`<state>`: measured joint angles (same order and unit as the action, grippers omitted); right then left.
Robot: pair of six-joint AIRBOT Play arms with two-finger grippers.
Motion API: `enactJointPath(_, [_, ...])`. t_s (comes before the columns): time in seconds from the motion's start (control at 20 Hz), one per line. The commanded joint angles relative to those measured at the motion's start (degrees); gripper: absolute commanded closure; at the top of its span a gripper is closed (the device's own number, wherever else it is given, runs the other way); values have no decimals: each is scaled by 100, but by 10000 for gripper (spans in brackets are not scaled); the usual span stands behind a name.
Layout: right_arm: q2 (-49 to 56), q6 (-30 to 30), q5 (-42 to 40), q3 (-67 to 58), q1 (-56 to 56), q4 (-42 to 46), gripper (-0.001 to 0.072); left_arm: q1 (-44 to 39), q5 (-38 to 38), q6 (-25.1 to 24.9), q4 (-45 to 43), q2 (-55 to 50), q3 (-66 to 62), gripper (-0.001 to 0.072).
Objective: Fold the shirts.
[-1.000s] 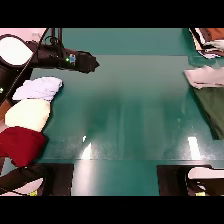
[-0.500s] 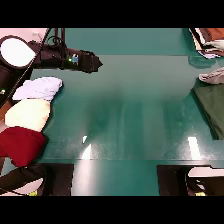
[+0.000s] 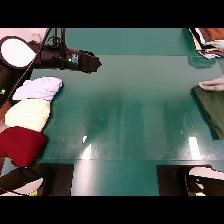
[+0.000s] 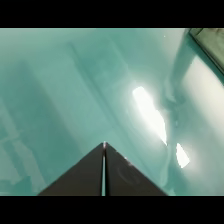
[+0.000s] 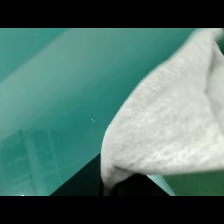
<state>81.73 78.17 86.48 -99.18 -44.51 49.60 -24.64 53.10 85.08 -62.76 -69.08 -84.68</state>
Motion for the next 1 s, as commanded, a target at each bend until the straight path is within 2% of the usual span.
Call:
enactJointPath(0.0, [-452, 35, 302, 916, -374, 984, 693, -2, 4, -2, -116, -4, 0, 686])
enactJointPath(0.05, [-577, 68, 363, 1174, -490, 1373, 658, -2, 2, -4, -118, -4, 0, 686])
enactJointPath(0.2, [-883, 544, 396, 1768, -844, 2269, 215, -2, 4, -4, -127, -4, 0, 686])
enactJointPath(0.25, [-955, 542, 417, 1869, -992, 2205, 198, -2, 4, -4, -127, -4, 0, 686])
enactJointPath(0.35, [-1123, 540, 369, 1919, -1137, 1878, 200, -2, 7, -2, -127, -4, 0, 686])
enactJointPath(0.5, [-1460, 542, 111, 1919, -789, 1270, 201, -2, -2, -2, -129, -4, 0, 686])
enactJointPath(0.65, [-1766, 540, -127, 1919, 282, 780, 202, -2, 116, 2, -122, -2, 0, 686])
enactJointPath(0.8, [-1878, 535, -308, 1919, 1759, 713, 215, -2, 122, 4, -105, -2, -2, 686])
enactJointPath(0.85, [-1871, 533, -361, 1921, 2216, 715, 310, -2, 85, 4, -105, -2, -2, 686])
enactJointPath(0.9, [-1871, 527, -450, 1921, 2688, 765, 456, -2, 20, 4, -105, -2, -2, 686])
enactJointPath(0.95, [-1871, 431, -560, 1921, 3084, 774, 571, -2, -35, 4, -103, -2, -2, 686])
